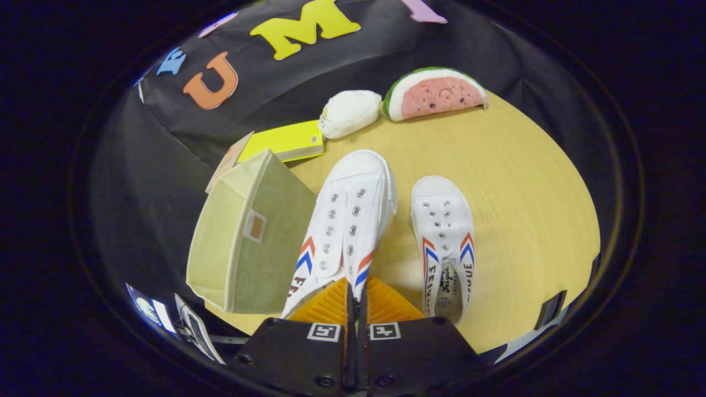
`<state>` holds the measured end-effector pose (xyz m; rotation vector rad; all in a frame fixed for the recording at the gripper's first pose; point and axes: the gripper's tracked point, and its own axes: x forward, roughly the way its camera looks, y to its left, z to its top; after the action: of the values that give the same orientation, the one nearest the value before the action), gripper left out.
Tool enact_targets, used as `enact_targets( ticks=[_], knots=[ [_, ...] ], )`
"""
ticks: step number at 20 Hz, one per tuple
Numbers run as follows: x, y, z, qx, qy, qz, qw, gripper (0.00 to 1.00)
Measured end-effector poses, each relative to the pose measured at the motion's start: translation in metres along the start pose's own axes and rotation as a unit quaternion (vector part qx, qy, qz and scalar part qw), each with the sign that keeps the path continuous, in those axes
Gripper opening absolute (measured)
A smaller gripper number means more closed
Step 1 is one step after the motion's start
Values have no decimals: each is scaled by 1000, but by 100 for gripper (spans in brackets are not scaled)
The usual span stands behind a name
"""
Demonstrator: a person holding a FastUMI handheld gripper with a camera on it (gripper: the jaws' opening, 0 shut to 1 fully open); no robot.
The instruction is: Open the storage box then place both shoes into the box .Put the left shoe in first, then the right shoe, with the right side of both shoes facing outward in a uniform manner.
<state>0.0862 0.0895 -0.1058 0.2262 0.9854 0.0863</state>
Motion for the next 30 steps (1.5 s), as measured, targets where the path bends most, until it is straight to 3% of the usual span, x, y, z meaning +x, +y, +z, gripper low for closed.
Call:
enact_targets(
  ticks=[7,12,20,30],
  knots=[
    [-52,78,26,-31,-42,-18,998,6],
    [-55,146,44,-60,-77,2,995,5],
    [43,209,20,-62,-31,-4,998,5],
    [121,222,-21,-116,47,-47,991,5]
  ],
)
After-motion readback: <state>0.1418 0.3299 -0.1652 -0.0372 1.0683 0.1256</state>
